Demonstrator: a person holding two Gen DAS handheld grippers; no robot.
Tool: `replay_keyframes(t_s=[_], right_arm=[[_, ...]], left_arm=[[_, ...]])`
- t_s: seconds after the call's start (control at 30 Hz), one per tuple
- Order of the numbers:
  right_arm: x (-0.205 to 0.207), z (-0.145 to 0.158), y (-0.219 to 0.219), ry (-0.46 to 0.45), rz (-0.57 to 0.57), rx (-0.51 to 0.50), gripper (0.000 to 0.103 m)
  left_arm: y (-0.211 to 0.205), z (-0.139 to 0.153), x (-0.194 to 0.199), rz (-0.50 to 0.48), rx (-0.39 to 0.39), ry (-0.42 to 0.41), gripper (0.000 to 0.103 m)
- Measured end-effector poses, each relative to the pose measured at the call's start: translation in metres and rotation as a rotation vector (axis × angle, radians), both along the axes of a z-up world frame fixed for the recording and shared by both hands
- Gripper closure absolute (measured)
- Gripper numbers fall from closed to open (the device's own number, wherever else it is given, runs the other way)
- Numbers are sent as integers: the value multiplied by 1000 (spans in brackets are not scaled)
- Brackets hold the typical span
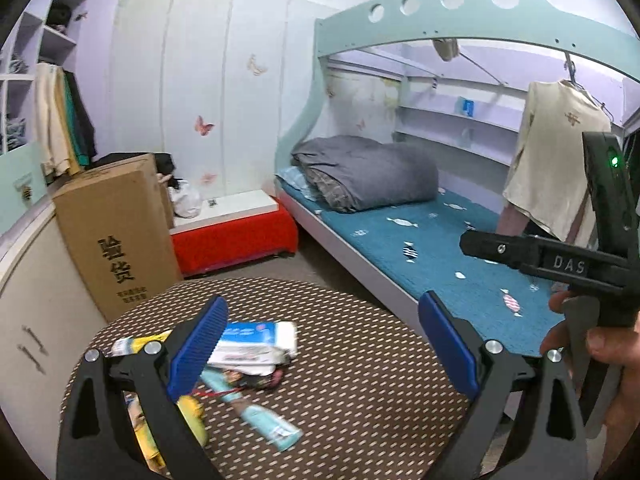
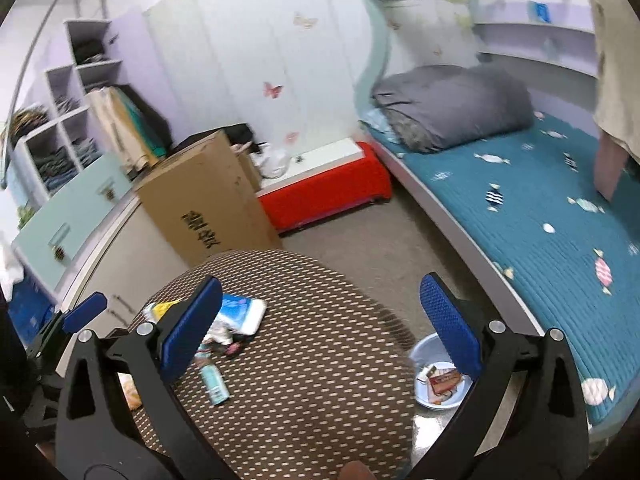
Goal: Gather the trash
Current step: 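Move both tools back over the table, then grasp the teal wrapper with the right tool while the left tool grasps the white-orange plastic bag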
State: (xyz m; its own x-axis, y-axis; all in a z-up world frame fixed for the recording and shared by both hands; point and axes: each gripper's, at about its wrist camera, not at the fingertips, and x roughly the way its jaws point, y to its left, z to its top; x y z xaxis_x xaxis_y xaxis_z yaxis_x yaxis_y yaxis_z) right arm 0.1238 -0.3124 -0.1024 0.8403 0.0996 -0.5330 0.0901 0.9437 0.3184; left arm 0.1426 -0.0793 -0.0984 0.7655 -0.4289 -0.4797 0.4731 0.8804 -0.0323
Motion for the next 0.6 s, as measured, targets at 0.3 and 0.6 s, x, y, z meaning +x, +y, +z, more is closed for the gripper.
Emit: replay_keyframes(t_s=[0.3,0.6], right_arm=[[14,-2,74,15,153,-30,6],[31,-27,137,79,287,-77,6]], left_arm=[[83,-15,-12,132,-12,6,9],[157,-48,-25,251,42,59,9]])
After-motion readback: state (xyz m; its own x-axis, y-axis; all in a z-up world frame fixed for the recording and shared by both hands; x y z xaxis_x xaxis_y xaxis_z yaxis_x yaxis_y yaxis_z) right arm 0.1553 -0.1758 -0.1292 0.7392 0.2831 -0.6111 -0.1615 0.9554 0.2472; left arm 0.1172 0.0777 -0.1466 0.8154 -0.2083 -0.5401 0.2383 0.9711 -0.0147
